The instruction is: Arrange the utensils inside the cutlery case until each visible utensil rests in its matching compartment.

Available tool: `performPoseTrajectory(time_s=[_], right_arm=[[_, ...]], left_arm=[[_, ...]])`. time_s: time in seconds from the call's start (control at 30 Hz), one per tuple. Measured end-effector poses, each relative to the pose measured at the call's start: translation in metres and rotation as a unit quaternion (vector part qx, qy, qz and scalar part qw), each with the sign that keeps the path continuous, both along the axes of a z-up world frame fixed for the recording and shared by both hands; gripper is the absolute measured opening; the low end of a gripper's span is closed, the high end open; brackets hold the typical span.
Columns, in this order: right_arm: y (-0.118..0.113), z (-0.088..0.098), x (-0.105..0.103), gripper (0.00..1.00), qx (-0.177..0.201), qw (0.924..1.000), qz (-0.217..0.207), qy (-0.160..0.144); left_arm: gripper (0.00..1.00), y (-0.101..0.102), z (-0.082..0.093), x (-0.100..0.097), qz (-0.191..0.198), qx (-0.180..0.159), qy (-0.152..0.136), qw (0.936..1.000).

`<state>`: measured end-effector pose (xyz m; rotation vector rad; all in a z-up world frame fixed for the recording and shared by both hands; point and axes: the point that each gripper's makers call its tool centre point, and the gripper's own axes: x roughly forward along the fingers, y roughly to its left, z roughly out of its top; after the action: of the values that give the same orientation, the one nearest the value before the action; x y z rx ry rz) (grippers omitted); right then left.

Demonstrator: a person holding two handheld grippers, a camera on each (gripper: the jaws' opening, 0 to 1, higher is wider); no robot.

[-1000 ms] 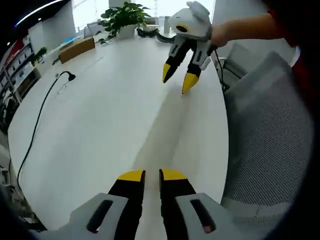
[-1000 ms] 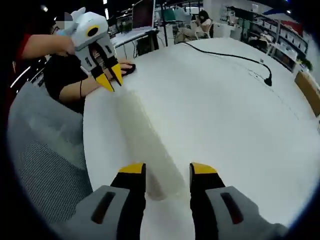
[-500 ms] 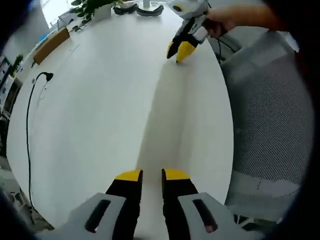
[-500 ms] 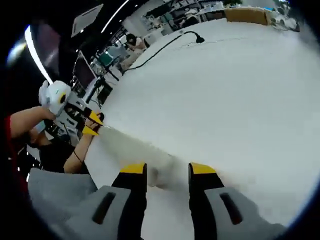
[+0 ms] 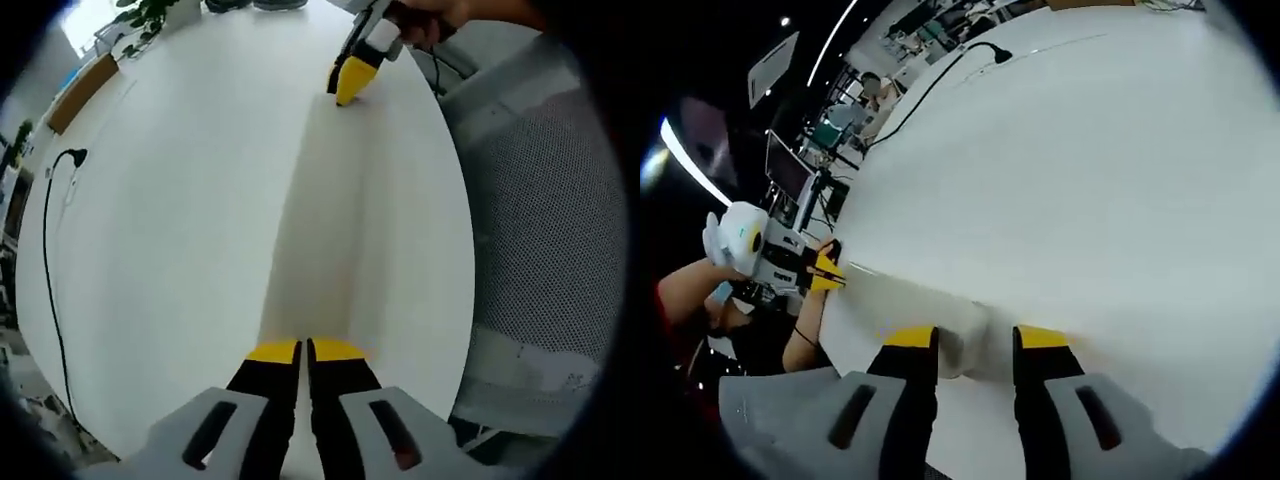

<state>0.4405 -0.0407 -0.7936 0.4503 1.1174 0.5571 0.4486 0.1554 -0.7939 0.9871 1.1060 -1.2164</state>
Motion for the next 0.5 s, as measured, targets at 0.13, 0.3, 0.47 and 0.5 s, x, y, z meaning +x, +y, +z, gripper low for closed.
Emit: performPoseTrajectory(time_s=[0.13,0.3,0.47,0.5], right_arm=[[0.0036,-0.0001,0.0,0.28,-0.009,1.0,0.003,0.0],[0.0072,-0.001,0.0021,0.28,-0.013,0.9998,0.01,-0.008],[0.0105,-0.0035,0.002,0.27,-0.006,1.0,0.0,-0.008],[0.011,-0.0039,0.0009,0.27,-0.007,0.9999,0.002,-0.007]], left_arm=[[0.01,0.0027,0.0042,0.0025,0.001,-0.002,0.006,1.0],[0.0,0.0034,0.0032,0.0025,0.007,-0.02,0.0,0.9998],[0.0,0.0019,0.0045,-0.0008,0.031,-0.029,-0.011,0.999],[0.0,-0.0006,0.0037,-0.0002,-0.007,-0.038,-0.023,0.999]])
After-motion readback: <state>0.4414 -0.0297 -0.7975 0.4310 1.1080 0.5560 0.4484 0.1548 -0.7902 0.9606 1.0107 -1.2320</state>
